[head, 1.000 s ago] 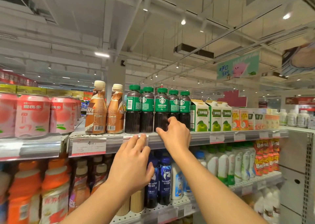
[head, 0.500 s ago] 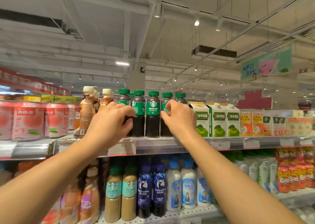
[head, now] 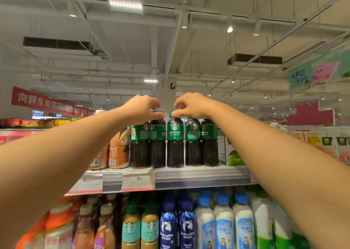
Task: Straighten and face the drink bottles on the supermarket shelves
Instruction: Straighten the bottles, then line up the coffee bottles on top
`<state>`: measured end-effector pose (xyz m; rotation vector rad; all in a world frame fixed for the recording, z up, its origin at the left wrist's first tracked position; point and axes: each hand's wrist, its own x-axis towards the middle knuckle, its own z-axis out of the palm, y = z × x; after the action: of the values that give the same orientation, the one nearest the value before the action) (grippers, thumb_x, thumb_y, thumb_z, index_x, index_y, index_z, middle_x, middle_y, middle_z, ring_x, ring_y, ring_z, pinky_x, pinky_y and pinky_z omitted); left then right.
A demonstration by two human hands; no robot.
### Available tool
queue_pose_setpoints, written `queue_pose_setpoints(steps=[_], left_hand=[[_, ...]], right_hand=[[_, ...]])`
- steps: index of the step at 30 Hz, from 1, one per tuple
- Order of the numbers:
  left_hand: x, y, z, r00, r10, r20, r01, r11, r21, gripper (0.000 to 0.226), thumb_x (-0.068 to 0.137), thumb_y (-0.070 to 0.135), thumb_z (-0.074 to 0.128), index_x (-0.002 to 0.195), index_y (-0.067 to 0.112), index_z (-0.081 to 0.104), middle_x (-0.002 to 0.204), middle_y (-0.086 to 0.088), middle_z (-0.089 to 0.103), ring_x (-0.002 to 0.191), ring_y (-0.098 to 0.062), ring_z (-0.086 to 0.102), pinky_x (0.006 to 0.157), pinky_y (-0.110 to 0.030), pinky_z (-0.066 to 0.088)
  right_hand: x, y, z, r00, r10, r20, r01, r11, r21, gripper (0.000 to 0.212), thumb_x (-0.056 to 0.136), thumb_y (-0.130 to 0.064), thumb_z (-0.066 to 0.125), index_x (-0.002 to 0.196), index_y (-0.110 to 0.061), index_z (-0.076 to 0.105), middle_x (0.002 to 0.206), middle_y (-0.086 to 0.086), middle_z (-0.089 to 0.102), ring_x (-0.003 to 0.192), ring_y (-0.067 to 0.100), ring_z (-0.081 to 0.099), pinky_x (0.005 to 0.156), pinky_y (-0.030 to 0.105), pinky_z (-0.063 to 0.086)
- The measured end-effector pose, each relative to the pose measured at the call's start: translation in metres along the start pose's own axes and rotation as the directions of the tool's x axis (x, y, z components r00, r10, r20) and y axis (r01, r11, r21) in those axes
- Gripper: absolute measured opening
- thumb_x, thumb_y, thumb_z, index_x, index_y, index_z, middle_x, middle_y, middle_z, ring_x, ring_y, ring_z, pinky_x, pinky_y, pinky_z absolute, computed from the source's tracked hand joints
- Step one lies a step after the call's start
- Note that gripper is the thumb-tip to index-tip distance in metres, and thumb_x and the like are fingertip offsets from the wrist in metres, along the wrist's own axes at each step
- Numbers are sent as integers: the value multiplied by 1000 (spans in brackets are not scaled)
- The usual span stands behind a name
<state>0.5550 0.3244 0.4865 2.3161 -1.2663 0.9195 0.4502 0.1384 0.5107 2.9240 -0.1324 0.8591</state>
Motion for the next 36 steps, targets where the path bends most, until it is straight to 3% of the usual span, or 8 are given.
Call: queue_pose_setpoints(steps=[4,9,18,21,24,26,32,36], left_hand=[[15,3,6,997,-22,68,20,999,36,56,89,58,65,131,22,64,122,0,71,103,-21,66,90,-40,57],[22,2,9,994,-7,105,2,999,50,38,94,49,61,119,22,71,107,-2,74,88,-18,67,81,-39,60],[22,-4,15,996,49,77,-45,998,-48,37,96,47,61,121,22,70,107,2,73,89,-15,67,75,-33,59],[23,-7,15,995,47,86,-43,998,-45,41,95,51,61,124,23,69,114,-1,73,92,-15,66,76,-30,56],[22,-11,9,991,26,128,-20,999,-45,58,91,62,59,136,26,59,126,-1,69,107,-19,64,92,-35,53],[21,-17,0,989,14,145,-11,1000,-23,65,88,68,56,138,27,57,130,-1,68,114,-22,63,100,-39,50],[15,-34,-27,973,-34,229,10,995,103,63,92,69,45,127,21,67,119,-2,71,101,-21,66,81,-32,52],[15,-41,-26,966,-45,255,-8,980,200,59,92,68,46,116,21,72,103,1,74,93,-16,66,80,-32,54]], right_hand=[[12,3,7,998,-11,66,11,1000,4,50,92,-56,68,126,-19,70,115,-1,72,103,19,66,86,35,51],[16,11,14,999,-17,43,15,998,56,44,93,-54,67,122,-20,71,110,-4,71,101,17,65,87,37,52],[19,12,13,994,-25,102,10,990,138,41,98,-47,65,126,-18,69,114,-5,69,104,16,65,82,32,49],[18,12,10,992,-22,122,6,991,136,48,97,-51,64,132,-18,64,120,-6,65,110,18,63,88,34,49],[16,13,3,993,-5,114,-5,996,89,66,91,-63,63,141,-21,56,121,-7,56,112,16,55,96,36,45],[14,18,-6,994,-4,113,1,1000,30,65,89,-67,63,137,-22,61,125,-6,60,113,17,57,100,39,47],[6,41,-24,979,58,197,-31,990,-138,55,87,-67,64,119,-22,73,117,-5,72,110,19,65,100,45,51],[8,49,-12,983,80,164,-54,986,-156,57,85,-72,65,114,-23,74,111,-3,73,104,21,65,93,44,54]])
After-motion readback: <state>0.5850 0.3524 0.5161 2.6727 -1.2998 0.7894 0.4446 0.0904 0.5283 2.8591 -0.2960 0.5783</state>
